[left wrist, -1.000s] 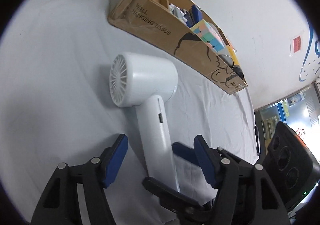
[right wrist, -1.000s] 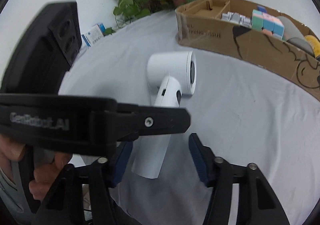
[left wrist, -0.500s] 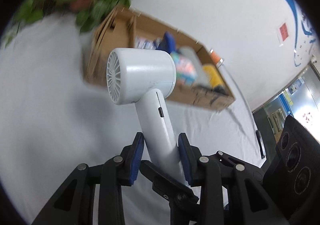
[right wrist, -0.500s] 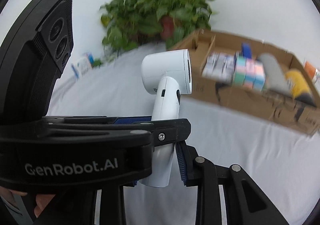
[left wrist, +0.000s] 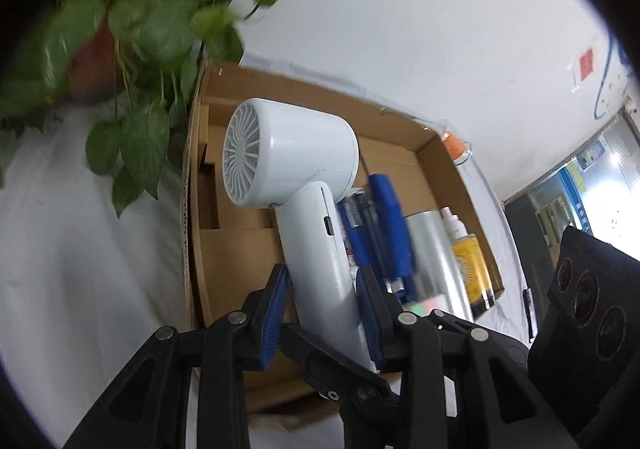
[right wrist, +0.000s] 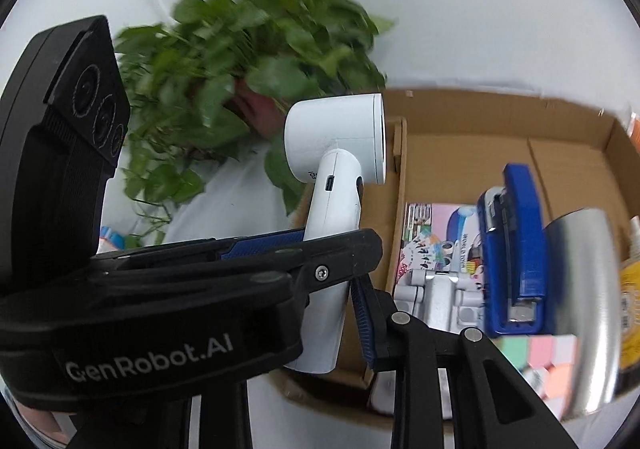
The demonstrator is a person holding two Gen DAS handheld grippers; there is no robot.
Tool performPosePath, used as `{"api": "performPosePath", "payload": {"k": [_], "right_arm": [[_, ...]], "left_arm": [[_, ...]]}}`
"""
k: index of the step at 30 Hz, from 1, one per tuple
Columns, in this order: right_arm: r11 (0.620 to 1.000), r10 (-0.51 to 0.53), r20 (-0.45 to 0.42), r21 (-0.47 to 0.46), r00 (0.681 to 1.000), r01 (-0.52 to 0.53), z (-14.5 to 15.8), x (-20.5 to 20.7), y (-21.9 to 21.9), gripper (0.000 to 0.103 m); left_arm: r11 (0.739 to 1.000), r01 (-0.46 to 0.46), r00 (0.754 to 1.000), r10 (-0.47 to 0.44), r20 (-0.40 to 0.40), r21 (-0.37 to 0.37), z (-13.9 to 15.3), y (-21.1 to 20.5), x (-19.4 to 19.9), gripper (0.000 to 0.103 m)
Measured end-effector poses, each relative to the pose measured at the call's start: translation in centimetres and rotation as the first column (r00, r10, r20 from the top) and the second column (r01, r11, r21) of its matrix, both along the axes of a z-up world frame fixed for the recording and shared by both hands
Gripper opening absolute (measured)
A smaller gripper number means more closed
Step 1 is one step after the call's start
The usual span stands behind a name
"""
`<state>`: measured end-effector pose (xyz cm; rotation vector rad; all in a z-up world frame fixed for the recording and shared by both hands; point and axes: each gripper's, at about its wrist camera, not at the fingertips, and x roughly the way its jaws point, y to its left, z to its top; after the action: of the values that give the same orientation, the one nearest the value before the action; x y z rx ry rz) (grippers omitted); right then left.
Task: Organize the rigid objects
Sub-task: 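Place the hair dryer upright in the box compartment and release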
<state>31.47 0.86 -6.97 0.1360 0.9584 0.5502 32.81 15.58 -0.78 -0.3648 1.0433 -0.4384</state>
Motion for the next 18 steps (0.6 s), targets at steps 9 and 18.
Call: {"api": "performPosePath", "payload": {"k": [9, 18], "right_arm": [[1.0, 0.025, -0.02, -0.009, 0.999, -0.025, -1.5, -0.9, 0.0, 0.067], [0.969, -0.146, 0.32, -0.143, 0.936, 0.2, 0.1, -11.5, -13.2, 0.1]], "left_arm": [[0.999, -0.028, 0.999, 0.029, -0.031, 0.035, -2.6, 1.2, -0.6, 0.035], [0.856, -0.443, 0.784, 0.226, 0.578, 0.267, 6.3, -1.8, -18.5, 0.102]]}}
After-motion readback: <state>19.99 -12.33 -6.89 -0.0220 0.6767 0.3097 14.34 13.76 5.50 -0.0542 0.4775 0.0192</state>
